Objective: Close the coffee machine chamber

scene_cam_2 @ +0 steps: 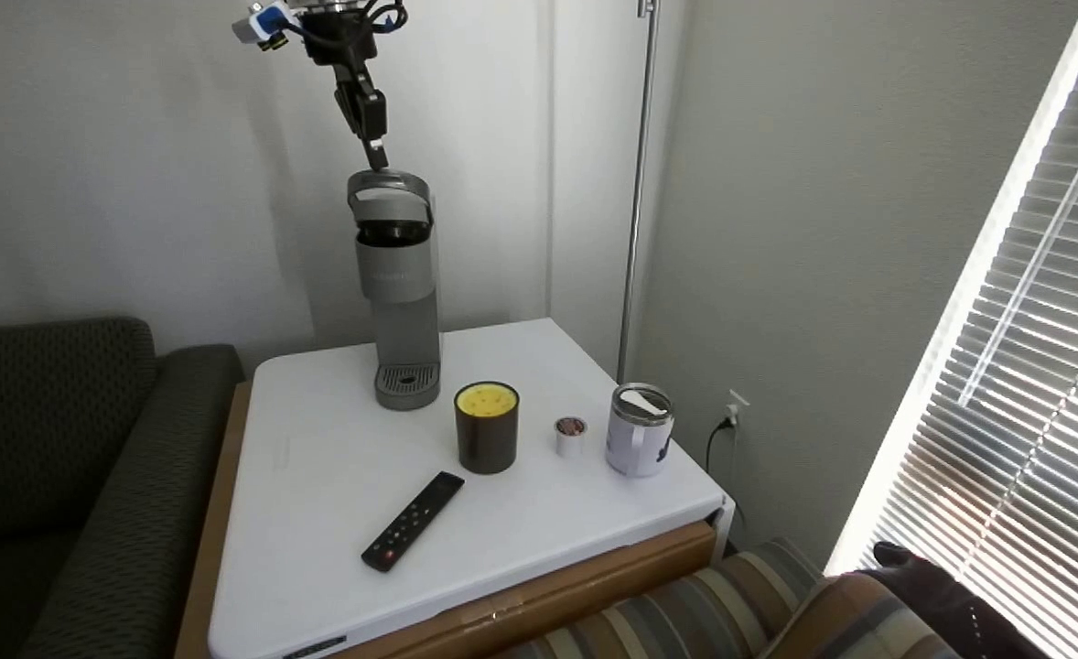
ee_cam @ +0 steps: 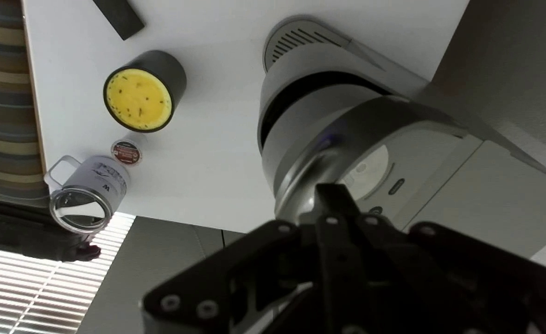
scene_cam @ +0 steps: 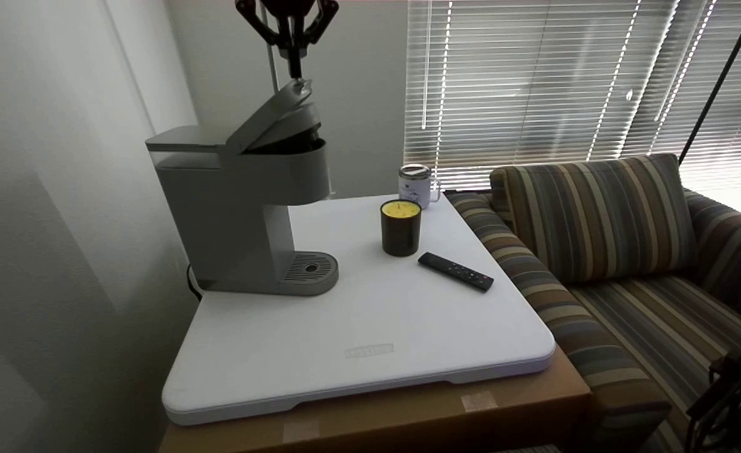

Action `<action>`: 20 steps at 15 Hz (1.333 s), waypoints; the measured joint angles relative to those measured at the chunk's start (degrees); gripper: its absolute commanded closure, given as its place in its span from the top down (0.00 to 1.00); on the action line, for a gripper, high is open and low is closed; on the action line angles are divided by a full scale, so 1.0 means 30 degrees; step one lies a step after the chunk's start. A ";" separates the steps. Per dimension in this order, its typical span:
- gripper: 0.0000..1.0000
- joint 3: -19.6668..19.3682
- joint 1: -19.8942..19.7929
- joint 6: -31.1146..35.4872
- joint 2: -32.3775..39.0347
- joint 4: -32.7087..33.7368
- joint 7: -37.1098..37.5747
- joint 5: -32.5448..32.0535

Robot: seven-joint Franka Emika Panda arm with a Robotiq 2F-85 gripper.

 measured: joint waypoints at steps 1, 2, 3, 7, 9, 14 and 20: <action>0.00 -0.0001 -0.0001 -0.0086 0.0001 -0.0077 0.0039 0.0000; 0.00 -0.0002 -0.0002 -0.0164 0.0002 -0.0163 0.0079 0.0000; 0.00 -0.0004 -0.0005 -0.0236 0.0004 -0.0244 0.0114 0.0000; 0.00 -0.0009 -0.0014 -0.0330 0.0008 -0.0747 0.0337 0.0009; 0.00 -0.0010 -0.0015 -0.0331 0.0007 -0.1039 0.0592 0.0012; 0.00 -0.0019 -0.0050 -0.0331 -0.0001 -0.1161 0.1148 0.0012; 0.00 -0.0019 -0.0074 -0.0367 -0.0008 -0.1162 0.1569 0.0013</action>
